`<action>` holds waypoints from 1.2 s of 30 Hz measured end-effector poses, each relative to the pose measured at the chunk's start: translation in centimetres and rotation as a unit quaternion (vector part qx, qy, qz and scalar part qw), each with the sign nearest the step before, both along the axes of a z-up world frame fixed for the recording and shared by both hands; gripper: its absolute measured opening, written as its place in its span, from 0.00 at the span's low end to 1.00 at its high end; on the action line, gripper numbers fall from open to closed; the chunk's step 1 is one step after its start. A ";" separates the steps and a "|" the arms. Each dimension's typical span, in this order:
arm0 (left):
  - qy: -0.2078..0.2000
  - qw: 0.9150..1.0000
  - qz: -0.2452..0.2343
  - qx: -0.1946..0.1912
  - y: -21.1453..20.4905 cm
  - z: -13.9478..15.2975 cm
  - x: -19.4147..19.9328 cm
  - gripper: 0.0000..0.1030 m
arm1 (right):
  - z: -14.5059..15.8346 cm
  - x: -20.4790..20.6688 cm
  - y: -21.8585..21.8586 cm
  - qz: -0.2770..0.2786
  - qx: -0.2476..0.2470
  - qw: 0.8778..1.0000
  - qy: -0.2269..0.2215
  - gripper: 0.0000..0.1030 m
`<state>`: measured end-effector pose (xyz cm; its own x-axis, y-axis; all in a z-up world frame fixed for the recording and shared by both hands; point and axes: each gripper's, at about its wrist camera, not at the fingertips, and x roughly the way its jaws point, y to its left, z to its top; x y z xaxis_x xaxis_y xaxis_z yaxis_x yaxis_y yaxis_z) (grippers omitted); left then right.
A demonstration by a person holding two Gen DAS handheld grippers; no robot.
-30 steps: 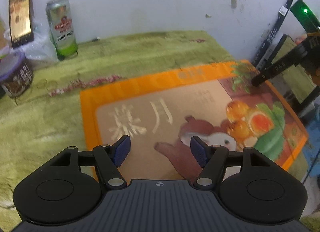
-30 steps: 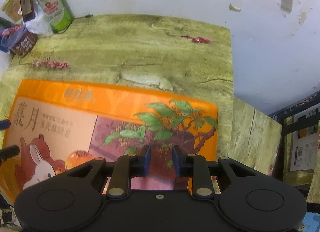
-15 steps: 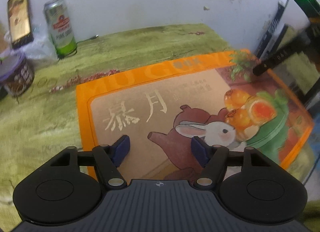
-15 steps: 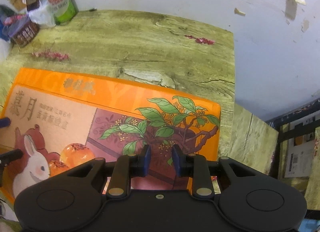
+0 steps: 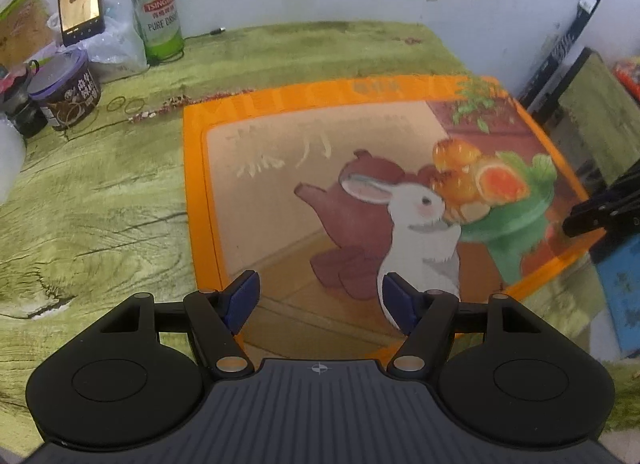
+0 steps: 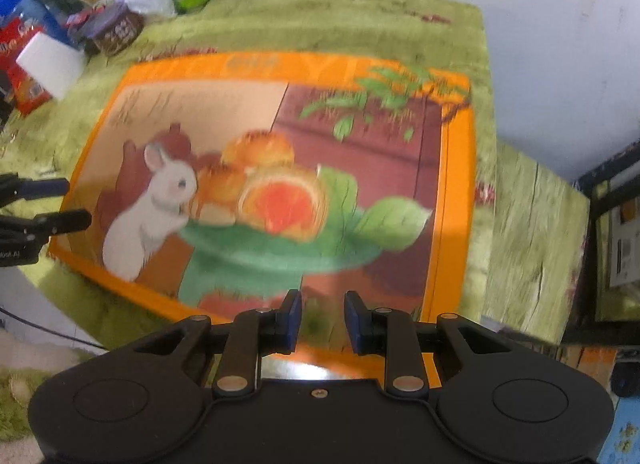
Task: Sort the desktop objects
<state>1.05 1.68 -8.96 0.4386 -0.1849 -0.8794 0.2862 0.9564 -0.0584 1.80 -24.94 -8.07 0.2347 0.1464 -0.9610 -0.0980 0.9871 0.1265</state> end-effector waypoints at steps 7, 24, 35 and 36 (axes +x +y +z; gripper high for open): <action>0.028 0.999 -0.001 0.031 -0.9 -1.3 -0.3 0.70 | -0.4 0.1 0.9 0.015 -0.011 1.000 0.016 0.24; 0.037 0.998 0.005 0.048 -1.8 -1.5 -0.2 0.73 | -1.0 0.4 1.7 0.035 -0.032 0.999 0.021 0.24; 0.037 0.998 0.006 0.049 -1.8 -1.6 -0.3 0.74 | -1.1 0.3 2.0 0.034 -0.036 0.999 0.018 0.24; 0.037 0.998 0.006 0.049 -1.8 -1.6 -0.3 0.74 | -1.1 0.3 2.0 0.033 -0.037 0.999 0.017 0.24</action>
